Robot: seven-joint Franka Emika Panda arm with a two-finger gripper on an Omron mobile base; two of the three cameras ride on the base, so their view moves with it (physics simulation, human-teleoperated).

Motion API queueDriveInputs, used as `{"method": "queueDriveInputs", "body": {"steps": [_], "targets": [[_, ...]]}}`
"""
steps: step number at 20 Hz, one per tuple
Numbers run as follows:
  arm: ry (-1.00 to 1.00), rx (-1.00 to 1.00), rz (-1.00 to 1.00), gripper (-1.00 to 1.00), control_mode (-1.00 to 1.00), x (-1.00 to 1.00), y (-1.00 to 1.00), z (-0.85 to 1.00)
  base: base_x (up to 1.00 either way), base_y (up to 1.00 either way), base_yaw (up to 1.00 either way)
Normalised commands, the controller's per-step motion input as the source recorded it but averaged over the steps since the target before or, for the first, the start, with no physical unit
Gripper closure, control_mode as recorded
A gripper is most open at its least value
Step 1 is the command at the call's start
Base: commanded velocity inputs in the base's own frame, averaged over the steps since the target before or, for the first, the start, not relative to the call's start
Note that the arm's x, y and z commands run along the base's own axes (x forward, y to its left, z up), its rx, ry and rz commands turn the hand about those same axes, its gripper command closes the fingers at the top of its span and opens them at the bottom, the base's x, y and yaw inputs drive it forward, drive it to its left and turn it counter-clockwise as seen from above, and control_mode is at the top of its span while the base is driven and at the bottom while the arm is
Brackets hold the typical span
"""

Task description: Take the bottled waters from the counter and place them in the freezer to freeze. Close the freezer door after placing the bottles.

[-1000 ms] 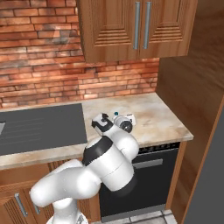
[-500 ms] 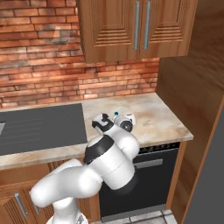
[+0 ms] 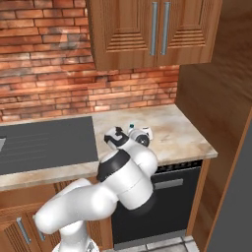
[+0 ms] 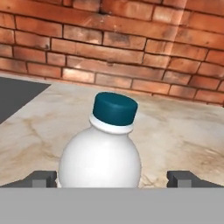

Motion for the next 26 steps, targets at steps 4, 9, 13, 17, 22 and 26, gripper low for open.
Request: {"method": "queueDriveInputs", "body": {"steps": [4,9,13,17,22,26], "targets": [[0.00,0.00,0.00,1.00,-1.00,0.08,0.02,-0.06,0.00,0.00,0.00],[0.00,0.00,0.00,1.00,-1.00,0.02,0.01,-0.01,0.00,0.00,0.00],[0.00,0.00,0.00,1.00,-1.00,-0.18,0.03,0.06,0.00,0.00,0.00],[0.00,-0.07,-0.01,1.00,-1.00,-0.53,0.19,0.45,0.00,0.00,0.00],[0.07,-0.02,-0.10,1.00,-1.00,-0.69,0.40,1.00,0.00,0.00,0.00],[0.26,0.00,-0.15,1.00,-1.00,-0.60,0.51,1.00,0.00,0.00,0.00]]}}
